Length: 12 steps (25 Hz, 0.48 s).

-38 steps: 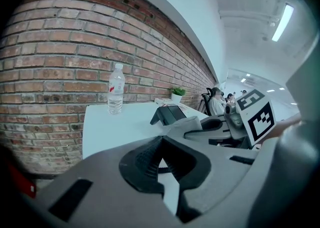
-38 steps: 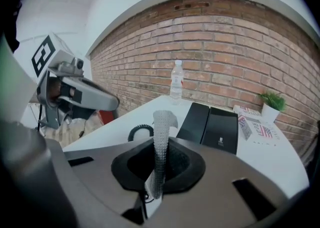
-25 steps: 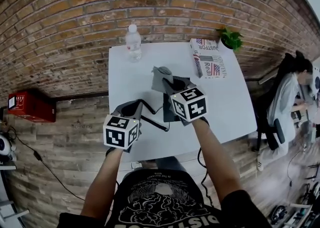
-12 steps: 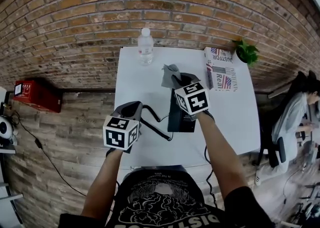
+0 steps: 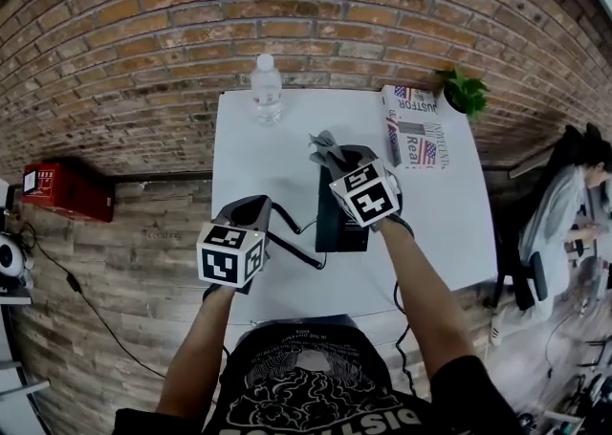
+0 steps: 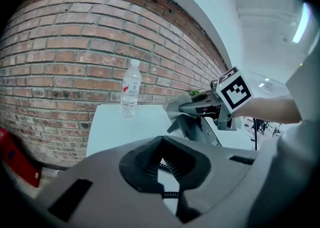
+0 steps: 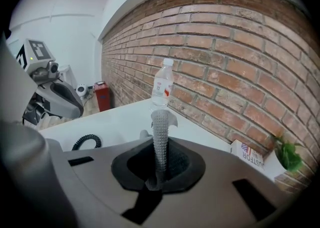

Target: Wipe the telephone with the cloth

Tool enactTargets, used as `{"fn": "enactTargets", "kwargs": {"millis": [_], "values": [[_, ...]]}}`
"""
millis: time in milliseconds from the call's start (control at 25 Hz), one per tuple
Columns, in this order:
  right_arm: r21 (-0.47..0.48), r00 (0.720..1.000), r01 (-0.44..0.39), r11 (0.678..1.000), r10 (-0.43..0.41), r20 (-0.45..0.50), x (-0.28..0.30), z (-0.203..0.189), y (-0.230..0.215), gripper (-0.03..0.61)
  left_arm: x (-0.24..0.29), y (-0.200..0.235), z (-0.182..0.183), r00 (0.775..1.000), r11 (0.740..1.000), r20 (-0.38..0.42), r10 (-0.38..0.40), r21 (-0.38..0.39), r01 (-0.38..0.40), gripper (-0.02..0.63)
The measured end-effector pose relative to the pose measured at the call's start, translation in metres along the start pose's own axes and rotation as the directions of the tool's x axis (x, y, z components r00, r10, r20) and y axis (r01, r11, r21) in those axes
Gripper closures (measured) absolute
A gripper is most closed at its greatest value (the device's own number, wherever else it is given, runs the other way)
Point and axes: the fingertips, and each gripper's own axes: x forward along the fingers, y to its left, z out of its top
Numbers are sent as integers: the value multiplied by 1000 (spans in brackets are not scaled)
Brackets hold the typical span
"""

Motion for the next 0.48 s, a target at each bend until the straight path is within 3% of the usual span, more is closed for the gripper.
{"fn": "enactTargets", "kwargs": {"millis": [480], "values": [[71,998,56,996,-57,3,-19,-15,-21,568,0,-9,3,1000,1000,-4,-20,22,20,609]]}}
